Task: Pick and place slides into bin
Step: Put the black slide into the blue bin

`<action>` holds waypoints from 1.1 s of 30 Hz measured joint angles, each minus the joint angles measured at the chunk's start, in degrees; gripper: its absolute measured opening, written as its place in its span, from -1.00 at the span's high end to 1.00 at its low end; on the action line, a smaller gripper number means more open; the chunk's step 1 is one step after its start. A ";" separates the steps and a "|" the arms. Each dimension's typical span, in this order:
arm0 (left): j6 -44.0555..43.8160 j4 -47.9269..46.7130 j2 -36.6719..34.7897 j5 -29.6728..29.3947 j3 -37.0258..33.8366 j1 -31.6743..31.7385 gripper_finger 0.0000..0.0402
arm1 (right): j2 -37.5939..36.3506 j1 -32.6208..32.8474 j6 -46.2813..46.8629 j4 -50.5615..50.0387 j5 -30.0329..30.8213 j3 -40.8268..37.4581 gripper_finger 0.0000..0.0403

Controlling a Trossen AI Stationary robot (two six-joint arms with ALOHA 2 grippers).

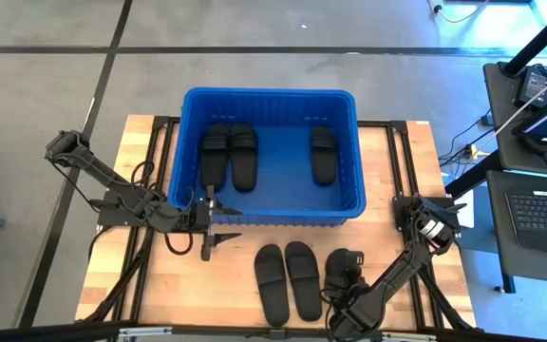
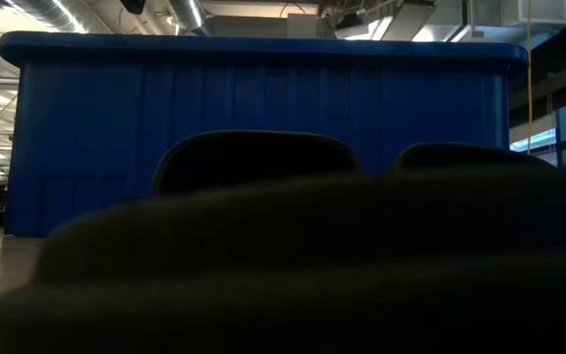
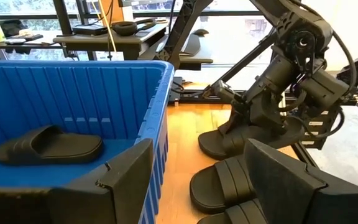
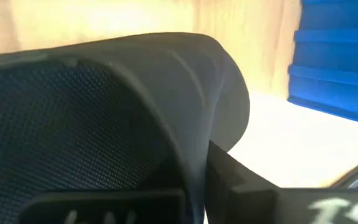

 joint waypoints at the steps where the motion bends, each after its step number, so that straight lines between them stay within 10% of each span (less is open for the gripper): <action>1: 0.00 0.03 0.00 0.00 0.00 0.00 -0.24 | 0.00 0.00 -0.43 -0.18 -0.04 0.56 0.92; 17: 0.00 0.05 0.00 0.00 0.00 -0.02 -0.24 | -3.94 -0.04 -4.63 -8.25 -16.82 8.38 0.90; 33: 0.03 0.09 0.00 0.00 0.00 0.00 -0.24 | -18.17 -5.63 -4.14 16.30 -26.94 8.43 0.93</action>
